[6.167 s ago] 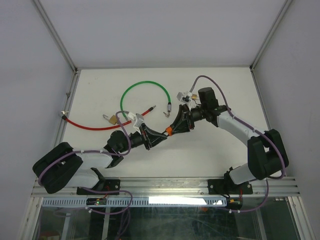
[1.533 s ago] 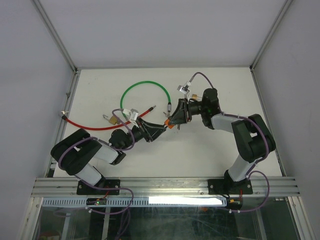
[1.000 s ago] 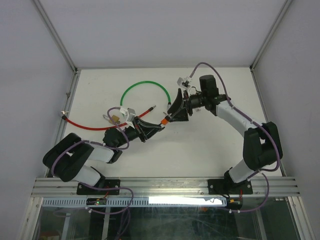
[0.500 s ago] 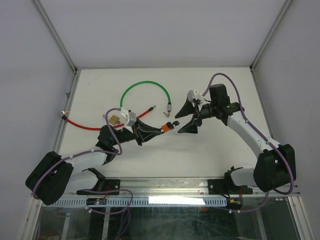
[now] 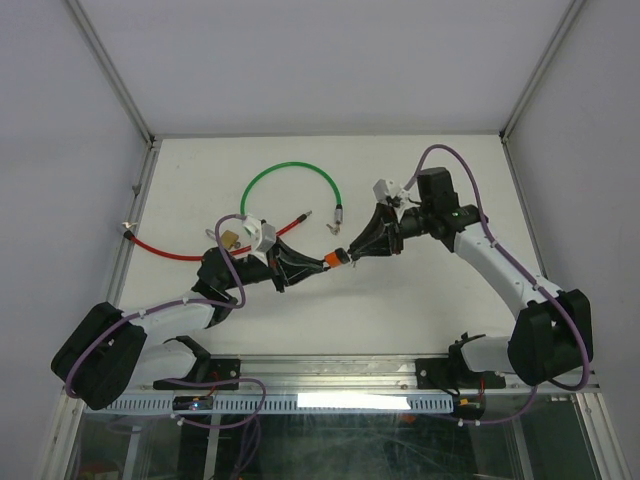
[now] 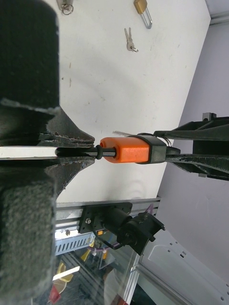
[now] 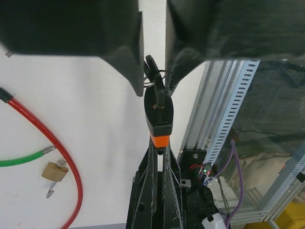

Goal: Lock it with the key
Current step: Lock the lock.

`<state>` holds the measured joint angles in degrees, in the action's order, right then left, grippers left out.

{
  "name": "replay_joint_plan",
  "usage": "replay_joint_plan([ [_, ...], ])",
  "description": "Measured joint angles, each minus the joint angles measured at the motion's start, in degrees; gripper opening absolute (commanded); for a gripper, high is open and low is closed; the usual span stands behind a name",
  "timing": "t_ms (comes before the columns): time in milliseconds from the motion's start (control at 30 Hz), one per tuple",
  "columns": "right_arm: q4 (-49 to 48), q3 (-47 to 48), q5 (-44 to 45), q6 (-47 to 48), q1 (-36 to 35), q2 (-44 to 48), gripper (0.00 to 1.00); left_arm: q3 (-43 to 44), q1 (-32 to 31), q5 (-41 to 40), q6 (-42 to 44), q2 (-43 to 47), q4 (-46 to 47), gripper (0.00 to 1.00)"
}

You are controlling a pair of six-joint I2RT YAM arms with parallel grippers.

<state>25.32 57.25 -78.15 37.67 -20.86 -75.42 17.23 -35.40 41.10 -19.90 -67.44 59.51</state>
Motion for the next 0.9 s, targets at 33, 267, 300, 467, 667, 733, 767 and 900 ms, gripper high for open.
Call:
replay_joint_plan([
  [33, -0.22, 0.07, 0.04, -0.5, -0.02, -0.04, 0.0, 0.0, 0.0, 0.0, 0.0, 0.0, -0.04, 0.0],
  [267, -1.66, 2.64, 2.75, -9.29, -0.09, -2.49, 0.36, 0.11, 0.0, -2.6, 1.44, 0.63, -2.47, 0.0],
  [300, -1.2, 3.45, 2.91, -9.94, -0.13, -3.28, 0.47, 0.11, 0.0, -3.32, 1.81, 1.05, -3.15, 0.0],
  [467, 0.63, 5.05, 3.32, -8.37, -0.13, -4.48, 0.99, 0.11, 0.0, -3.43, 2.99, 2.6, -5.7, 0.0],
  [667, -2.78, -0.46, 0.26, -5.42, -0.2, 1.2, 0.98, 0.11, 0.0, -0.74, 2.67, 2.54, -5.99, 0.0],
  [733, -4.17, -2.56, -0.79, -5.01, -0.7, 2.69, 0.93, 0.15, 0.0, 0.48, 2.23, 1.95, -5.49, 0.0],
  [767, -4.66, -2.82, -0.68, -5.01, -1.29, 2.69, 0.9, 0.26, 0.0, 1.18, 1.88, 1.44, -5.35, 0.0],
  [900, -6.62, -2.82, 0.48, -5.4, -4.26, 0.85, 0.77, 0.44, 0.0, 2.8, -0.09, -0.9, -3.72, 0.0],
])
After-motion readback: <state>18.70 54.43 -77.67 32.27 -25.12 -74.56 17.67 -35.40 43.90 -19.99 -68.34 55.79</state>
